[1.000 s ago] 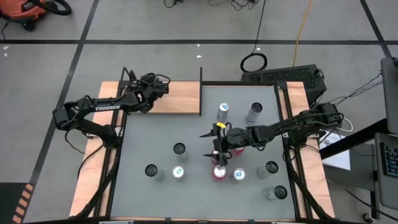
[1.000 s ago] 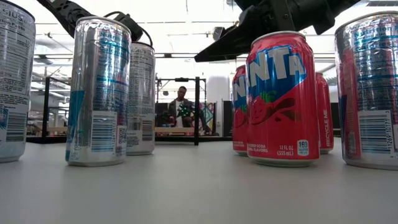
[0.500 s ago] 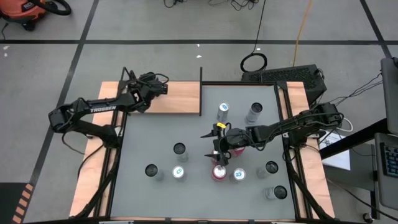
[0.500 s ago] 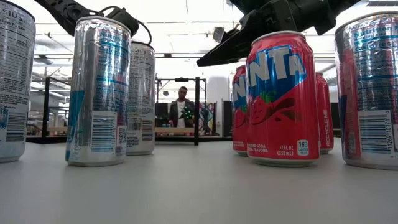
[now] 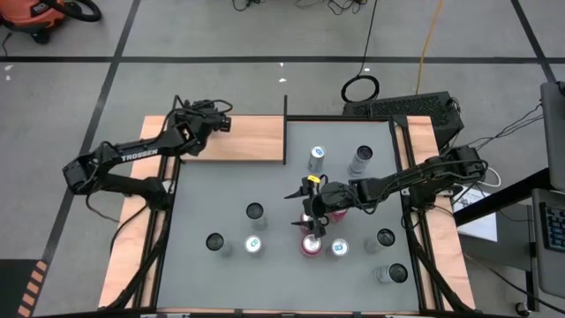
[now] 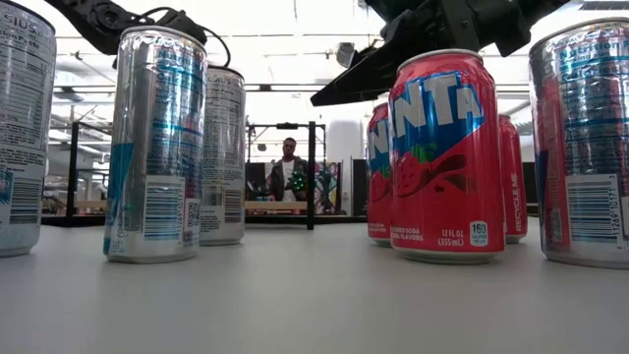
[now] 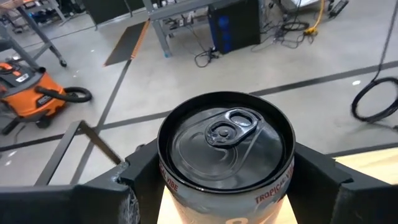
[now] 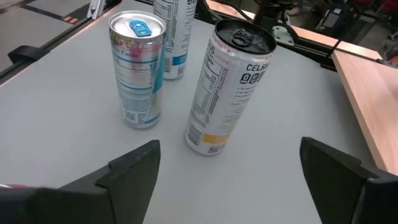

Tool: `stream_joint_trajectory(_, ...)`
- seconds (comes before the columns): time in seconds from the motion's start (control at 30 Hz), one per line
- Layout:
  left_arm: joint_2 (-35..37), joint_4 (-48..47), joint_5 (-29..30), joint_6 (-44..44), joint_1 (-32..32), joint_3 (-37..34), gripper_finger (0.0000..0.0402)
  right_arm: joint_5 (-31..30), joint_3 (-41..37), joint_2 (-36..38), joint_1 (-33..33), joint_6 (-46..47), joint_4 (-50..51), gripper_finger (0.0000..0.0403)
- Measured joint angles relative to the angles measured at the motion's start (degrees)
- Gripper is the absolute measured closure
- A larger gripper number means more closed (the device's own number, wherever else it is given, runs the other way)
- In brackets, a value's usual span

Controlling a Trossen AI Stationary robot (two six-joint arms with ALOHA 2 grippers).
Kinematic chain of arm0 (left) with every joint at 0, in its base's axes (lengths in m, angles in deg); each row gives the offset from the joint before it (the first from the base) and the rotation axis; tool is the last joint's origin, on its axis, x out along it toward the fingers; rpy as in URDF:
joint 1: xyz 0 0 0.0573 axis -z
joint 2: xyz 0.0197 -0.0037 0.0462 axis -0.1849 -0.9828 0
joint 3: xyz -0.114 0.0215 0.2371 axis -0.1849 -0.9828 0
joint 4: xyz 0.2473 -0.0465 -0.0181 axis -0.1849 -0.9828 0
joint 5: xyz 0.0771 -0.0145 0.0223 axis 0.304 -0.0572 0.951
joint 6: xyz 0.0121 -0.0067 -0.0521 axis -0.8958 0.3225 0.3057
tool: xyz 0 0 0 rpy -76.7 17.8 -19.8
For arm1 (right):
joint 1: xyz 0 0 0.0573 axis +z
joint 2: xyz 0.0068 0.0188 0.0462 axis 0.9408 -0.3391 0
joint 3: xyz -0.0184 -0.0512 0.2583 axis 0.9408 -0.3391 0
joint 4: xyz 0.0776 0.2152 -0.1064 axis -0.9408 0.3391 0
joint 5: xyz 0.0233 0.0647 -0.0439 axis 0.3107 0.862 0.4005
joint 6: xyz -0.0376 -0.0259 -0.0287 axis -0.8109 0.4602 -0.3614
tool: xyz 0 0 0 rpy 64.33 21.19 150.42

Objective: Place canned beverage on shelf
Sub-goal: Put the top left white-yellow soda can on the shelf

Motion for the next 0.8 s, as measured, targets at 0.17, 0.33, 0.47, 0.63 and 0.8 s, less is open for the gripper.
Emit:
stream_joint_trajectory(0.17, 0.59, 3.51, 0.0, 1.59, -1.28, -3.57, 0.0146, 0.0, 0.0, 0.0, 0.02, 0.43, 0.11, 0.0083)
stream_joint_trajectory(0.33, 3.01, 10.62, -0.07, 1.39, -1.41, -7.79, 0.0146, 0.0, 0.0, 0.0, 0.02, 0.43, 0.09, 0.0083)
stream_joint_trajectory(0.47, 4.6, 11.79, -0.35, 0.93, -1.91, -8.57, 0.0146, 0.0, 0.0, 0.0, 0.0, 0.37, 0.01, 0.0083)
stream_joint_trajectory(0.63, 4.85, 15.79, -3.68, -4.29, -3.86, -8.56, 0.0146, 0.0, 0.0, 0.0, 0.0, 0.25, -0.82, 0.0083)
stream_joint_trajectory(0.8, 4.87, 18.51, -9.34, -8.81, -7.07, -8.54, 0.0146, 0.0, 0.0, 0.0, 0.0, 0.5, -0.79, 0.0083)
